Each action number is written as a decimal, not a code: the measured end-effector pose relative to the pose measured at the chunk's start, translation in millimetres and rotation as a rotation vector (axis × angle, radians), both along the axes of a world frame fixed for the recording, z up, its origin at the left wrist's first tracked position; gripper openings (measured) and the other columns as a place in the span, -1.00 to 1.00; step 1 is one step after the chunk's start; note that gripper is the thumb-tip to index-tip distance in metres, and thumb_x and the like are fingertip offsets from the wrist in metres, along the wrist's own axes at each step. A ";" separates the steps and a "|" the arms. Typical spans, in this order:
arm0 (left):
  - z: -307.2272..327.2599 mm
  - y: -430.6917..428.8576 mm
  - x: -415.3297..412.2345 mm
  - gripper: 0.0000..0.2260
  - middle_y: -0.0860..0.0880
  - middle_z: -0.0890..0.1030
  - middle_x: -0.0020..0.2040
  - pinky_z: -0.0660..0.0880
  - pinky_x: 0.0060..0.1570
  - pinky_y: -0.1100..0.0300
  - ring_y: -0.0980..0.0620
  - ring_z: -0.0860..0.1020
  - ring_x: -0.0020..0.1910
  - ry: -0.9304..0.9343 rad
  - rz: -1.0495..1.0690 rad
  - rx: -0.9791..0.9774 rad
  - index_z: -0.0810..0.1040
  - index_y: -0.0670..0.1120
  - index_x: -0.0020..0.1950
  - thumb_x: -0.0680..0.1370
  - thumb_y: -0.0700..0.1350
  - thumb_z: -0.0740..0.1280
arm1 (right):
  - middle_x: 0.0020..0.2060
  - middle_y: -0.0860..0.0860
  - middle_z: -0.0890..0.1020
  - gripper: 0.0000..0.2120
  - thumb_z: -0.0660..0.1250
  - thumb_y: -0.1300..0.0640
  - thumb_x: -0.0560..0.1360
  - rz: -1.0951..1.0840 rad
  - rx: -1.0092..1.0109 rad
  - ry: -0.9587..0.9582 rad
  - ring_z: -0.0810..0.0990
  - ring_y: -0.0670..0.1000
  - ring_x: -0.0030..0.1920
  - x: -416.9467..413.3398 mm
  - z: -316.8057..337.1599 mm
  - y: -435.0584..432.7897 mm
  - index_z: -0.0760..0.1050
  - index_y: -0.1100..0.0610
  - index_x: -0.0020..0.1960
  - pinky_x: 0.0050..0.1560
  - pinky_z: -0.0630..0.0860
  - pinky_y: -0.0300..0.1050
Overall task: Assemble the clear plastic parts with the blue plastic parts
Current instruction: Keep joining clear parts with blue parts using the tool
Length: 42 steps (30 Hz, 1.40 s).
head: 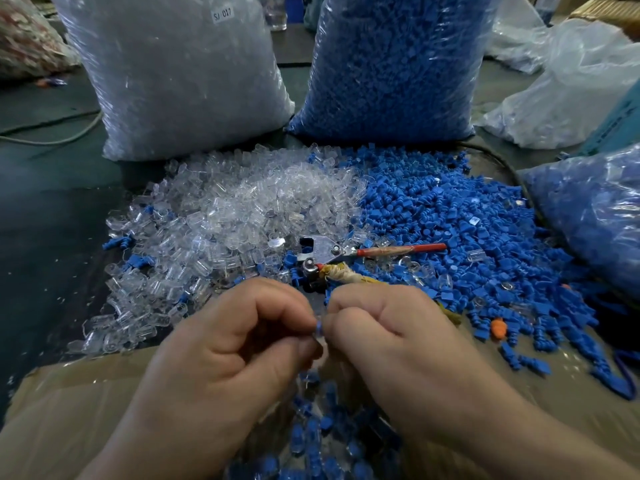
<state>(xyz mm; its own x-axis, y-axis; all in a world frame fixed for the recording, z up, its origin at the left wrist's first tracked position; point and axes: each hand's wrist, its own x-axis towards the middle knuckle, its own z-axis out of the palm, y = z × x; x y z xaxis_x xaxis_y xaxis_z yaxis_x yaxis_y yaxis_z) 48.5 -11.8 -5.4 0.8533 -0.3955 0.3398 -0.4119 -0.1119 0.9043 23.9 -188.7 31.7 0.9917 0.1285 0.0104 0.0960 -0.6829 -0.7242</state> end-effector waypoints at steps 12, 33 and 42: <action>5.0 9.0 4.6 -0.86 0.22 0.60 -0.14 0.53 -0.16 0.25 0.23 0.60 -0.14 -0.175 -0.109 0.606 0.58 0.15 -0.06 0.41 0.06 0.32 | -0.19 -0.12 0.39 -0.91 0.11 -0.06 0.52 0.363 -0.502 -0.038 0.37 0.01 -0.17 -3.0 -4.1 -2.9 0.29 -0.06 -0.10 -0.18 0.28 -0.07; -5.8 5.1 12.7 -0.72 0.17 0.57 -0.14 0.35 -0.26 0.20 0.07 0.55 -0.13 -0.214 0.376 0.996 0.68 0.13 0.11 0.46 0.12 0.34 | -0.37 -0.10 0.19 -0.94 0.27 0.00 0.56 0.101 -0.707 -0.254 0.19 -0.02 -0.45 30.5 -43.3 5.6 0.45 -0.06 -0.08 -0.51 -0.01 -0.15; -10.9 4.0 15.3 -0.75 0.20 0.58 -0.05 0.42 -0.06 0.19 0.11 0.52 -0.03 -0.192 0.304 0.912 0.62 0.14 0.17 0.49 0.00 0.41 | -0.34 -0.09 0.31 -0.62 -0.01 -0.25 0.56 0.089 -0.699 -0.312 0.40 0.03 -0.41 28.9 -43.1 10.4 0.52 -0.10 -0.02 -0.50 -0.02 -0.20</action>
<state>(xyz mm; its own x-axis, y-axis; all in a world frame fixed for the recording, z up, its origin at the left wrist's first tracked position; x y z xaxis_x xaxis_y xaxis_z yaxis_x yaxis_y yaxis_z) 63.8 -7.7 -16.2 0.9245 -0.3479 0.1561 -0.3809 -0.8602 0.3392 52.8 -178.3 -11.3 0.9418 0.2870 0.1752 0.3008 -0.9519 -0.0577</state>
